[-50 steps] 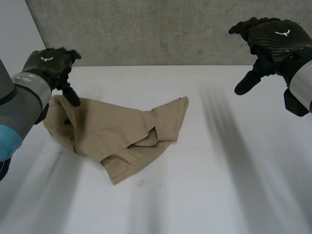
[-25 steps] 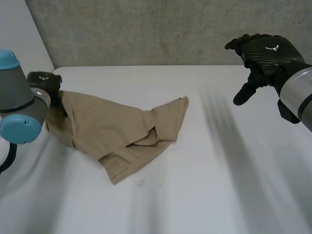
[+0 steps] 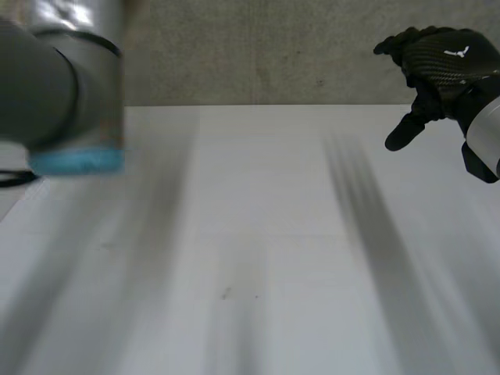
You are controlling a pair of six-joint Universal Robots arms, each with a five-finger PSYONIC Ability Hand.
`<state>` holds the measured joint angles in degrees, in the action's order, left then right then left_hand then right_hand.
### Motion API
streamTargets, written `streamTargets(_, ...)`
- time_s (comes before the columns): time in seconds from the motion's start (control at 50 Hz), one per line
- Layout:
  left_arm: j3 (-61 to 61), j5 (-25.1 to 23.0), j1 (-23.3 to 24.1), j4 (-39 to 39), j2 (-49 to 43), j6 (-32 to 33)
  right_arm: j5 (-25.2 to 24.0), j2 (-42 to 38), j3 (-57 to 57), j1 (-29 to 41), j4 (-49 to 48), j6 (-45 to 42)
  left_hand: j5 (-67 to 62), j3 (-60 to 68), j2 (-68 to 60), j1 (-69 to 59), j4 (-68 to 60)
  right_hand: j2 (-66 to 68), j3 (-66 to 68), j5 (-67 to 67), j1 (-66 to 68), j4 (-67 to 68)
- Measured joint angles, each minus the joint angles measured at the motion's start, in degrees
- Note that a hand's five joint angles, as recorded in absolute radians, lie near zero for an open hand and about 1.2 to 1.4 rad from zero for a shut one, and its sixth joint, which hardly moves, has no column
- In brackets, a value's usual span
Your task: Fold the shorts.
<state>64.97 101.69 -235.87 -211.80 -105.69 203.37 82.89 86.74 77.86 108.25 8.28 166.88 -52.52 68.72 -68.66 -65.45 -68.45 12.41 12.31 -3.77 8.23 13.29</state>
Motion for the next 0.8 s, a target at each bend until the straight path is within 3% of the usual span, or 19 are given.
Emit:
streamTargets(0.06, 2.8, -1.3, 3.5, 0.1, -0.9, 0.1, 0.0, 0.5, -0.1, -0.3, 0.0, 0.0, 0.0, 0.1, 0.0, 0.0, 0.0, 0.0, 0.0, 0.0, 0.0, 0.0)
streamTargets(0.1, 7.1, -3.2, 8.4, 0.4, -3.3, 0.2, 0.0, 1.2, -0.2, -1.1, -0.1, 0.0, 0.0, 0.0, 0.0, 0.2, 0.1, 0.0, 0.0, 0.0, 0.0, 0.0)
streamTargets(0.16, 11.0, -4.6, 12.9, 0.9, -6.2, 0.3, 0.0, 1.6, -0.4, -1.9, -0.1, 0.0, 4.6, -8.2, 9.1, 7.6, 8.2, 0.0, 0.0, 0.0, 0.0, 0.0)
streamTargets(0.18, 12.2, -4.9, 14.3, 1.0, -7.1, 0.4, -0.1, 1.7, -0.4, -2.2, -0.1, 0.0, 10.8, -15.3, 16.3, 15.4, 16.4, 0.0, 0.0, 0.0, 0.0, 0.0)
streamTargets(0.2, 13.2, -5.1, 15.4, 1.1, -7.9, 0.5, -0.1, 1.9, -0.4, -2.5, -0.2, 0.0, 10.8, -15.3, 16.3, 15.4, 16.4, 0.0, 0.0, 0.0, 0.0, 0.0)
streamTargets(0.22, 15.0, -5.4, 17.1, 1.5, -9.3, 0.7, -0.1, 2.0, -0.4, -2.7, -0.3, 0.0, 23.9, -29.5, 30.2, 29.5, 30.4, 0.0, 0.0, 0.0, 0.0, 0.0)
streamTargets(0.28, 18.6, -5.7, 19.8, 2.4, -11.6, 1.2, -0.2, 2.6, -0.5, -3.9, -0.7, 0.1, 41.2, -46.9, 47.5, 46.8, 47.5, 0.0, 0.0, 0.0, 0.0, 0.0)
streamTargets(0.38, 22.8, -5.7, 22.2, 3.4, -12.9, 2.2, -0.5, 3.1, -0.5, -5.1, -1.3, 0.1, 47.7, -53.0, 52.9, 49.1, 52.8, 0.0, 0.0, 0.0, 0.0, 0.0)
streamTargets(0.54, 24.4, -4.9, 21.5, 3.9, -8.9, 2.9, -0.9, 3.2, -0.3, -5.1, -1.4, 0.1, 47.8, -53.0, 53.0, 49.1, 52.8, 0.0, 0.0, 0.0, 0.0, 0.0)
streamTargets(0.68, 26.0, -2.2, 15.5, 7.2, -3.3, 2.5, -2.5, 2.7, 0.4, -4.8, -0.7, -1.1, 47.8, -53.0, 53.0, 49.1, 52.8, 0.0, 0.0, 0.0, 0.0, 0.0)
streamTargets(0.8, 29.6, 2.1, 11.6, 14.6, 1.7, 0.7, -7.3, 1.4, 2.8, -4.7, 0.4, -7.4, 47.8, -53.0, 53.0, 49.1, 52.8, 0.0, 0.0, 0.0, 0.0, 0.0)
